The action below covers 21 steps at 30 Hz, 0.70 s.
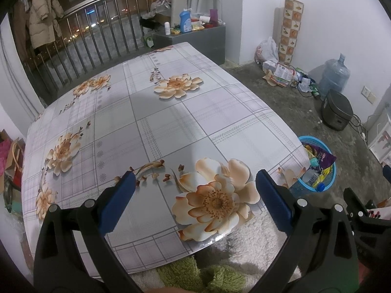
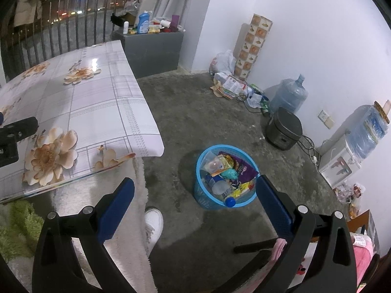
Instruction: Collect trash
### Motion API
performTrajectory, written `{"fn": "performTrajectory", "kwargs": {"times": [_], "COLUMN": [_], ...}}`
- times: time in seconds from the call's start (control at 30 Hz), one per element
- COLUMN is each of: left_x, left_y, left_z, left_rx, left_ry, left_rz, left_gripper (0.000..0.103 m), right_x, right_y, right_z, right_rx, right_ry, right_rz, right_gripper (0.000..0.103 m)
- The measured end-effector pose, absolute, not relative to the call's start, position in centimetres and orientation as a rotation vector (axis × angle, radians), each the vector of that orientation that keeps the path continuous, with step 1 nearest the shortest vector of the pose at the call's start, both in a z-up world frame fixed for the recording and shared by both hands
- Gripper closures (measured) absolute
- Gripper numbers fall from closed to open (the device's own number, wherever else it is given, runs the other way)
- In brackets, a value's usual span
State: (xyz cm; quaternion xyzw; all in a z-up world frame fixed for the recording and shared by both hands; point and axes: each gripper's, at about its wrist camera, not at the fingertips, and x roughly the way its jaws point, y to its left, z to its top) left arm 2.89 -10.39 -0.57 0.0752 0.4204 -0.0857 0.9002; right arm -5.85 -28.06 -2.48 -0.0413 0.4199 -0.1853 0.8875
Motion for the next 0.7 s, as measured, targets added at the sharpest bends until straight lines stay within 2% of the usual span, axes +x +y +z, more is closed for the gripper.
{"fn": "performTrajectory", "kwargs": {"times": [0.7], "left_x": [2.82], "left_y": [-10.22], "left_z": [-0.74], "left_rx": [0.15], "left_ry": [0.873], "left_rz": [-0.175], "left_gripper": [0.009], "right_x": [-5.82], "right_y": [-27.73], "right_z": [-2.4], "right_rx": [-0.096], "right_ry": [0.873], "right_rz": [-0.378], "right_gripper": [0.006]}}
